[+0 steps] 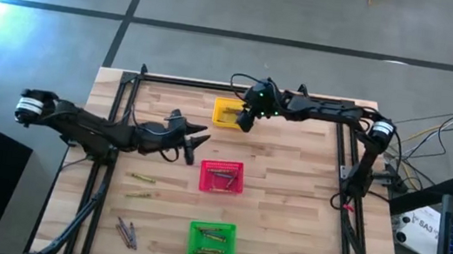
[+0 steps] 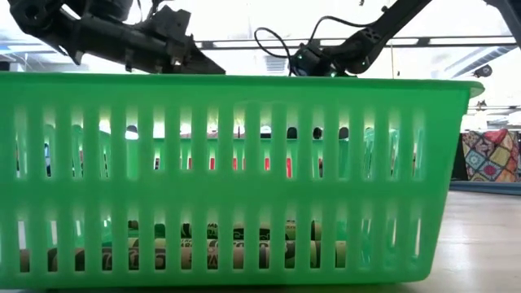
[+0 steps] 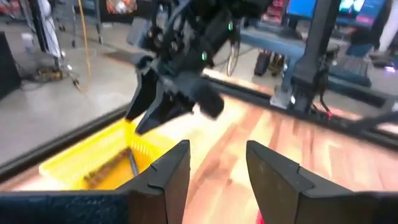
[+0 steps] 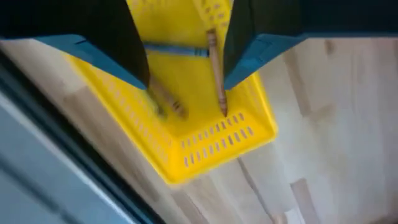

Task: Sort crayons
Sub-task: Put the green crayon into the yellow bin

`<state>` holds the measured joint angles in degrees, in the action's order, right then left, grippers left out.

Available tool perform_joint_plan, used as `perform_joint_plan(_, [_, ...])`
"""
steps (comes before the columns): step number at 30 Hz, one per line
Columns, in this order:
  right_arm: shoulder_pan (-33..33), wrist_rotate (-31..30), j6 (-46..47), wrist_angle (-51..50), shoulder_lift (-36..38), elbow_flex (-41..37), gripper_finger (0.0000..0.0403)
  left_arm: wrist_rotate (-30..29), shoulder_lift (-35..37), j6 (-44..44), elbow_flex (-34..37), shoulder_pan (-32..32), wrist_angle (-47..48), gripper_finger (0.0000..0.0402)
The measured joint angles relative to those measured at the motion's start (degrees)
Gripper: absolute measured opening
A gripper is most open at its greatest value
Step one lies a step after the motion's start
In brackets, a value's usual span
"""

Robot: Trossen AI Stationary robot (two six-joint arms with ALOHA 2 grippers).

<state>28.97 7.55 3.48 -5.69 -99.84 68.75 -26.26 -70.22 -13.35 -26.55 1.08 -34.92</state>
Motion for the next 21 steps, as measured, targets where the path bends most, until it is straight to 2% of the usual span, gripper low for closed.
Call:
perform_joint_plan(3, [-1.2,-0.2,2.2,-2.8,2.0,-1.1,0.0213,3.1,3.9,-2.8,0.0,0.5,10.4,0.014])
perform_joint_plan(6, [-4.3,-0.1,3.2,-1.3,5.1,-4.9,0.0213,10.9,7.7,-7.0,0.0,1.3,25.3,0.014])
perform_joint_plan(8, [-6.6,0.0,3.9,3.0,6.9,-8.8,0.0209,15.2,9.6,-12.0,0.0,2.2,35.6,0.014])
perform_joint_plan(12, [-10.8,-0.1,4.1,14.5,10.6,-16.1,0.02,16.4,11.6,-23.3,0.0,5.5,52.4,0.014])
perform_joint_plan(14, [-12.0,0.0,3.9,18.7,11.8,-18.3,0.0199,17.5,12.0,-27.1,0.0,7.5,58.5,0.0139])
perform_joint_plan(16, [-12.4,0.1,3.5,17.7,13.4,-19.7,0.0199,21.0,12.1,-29.8,0.0,9.7,62.7,0.0137])
perform_joint_plan(18, [-12.2,-0.1,3.4,17.6,15.0,-20.7,0.0199,24.8,11.7,-31.5,0.0,11.9,65.1,0.0135])
perform_joint_plan(21, [-12.1,-0.2,3.4,17.7,17.7,-22.2,0.0199,25.9,10.3,-32.2,0.0,15.4,65.2,0.0132])
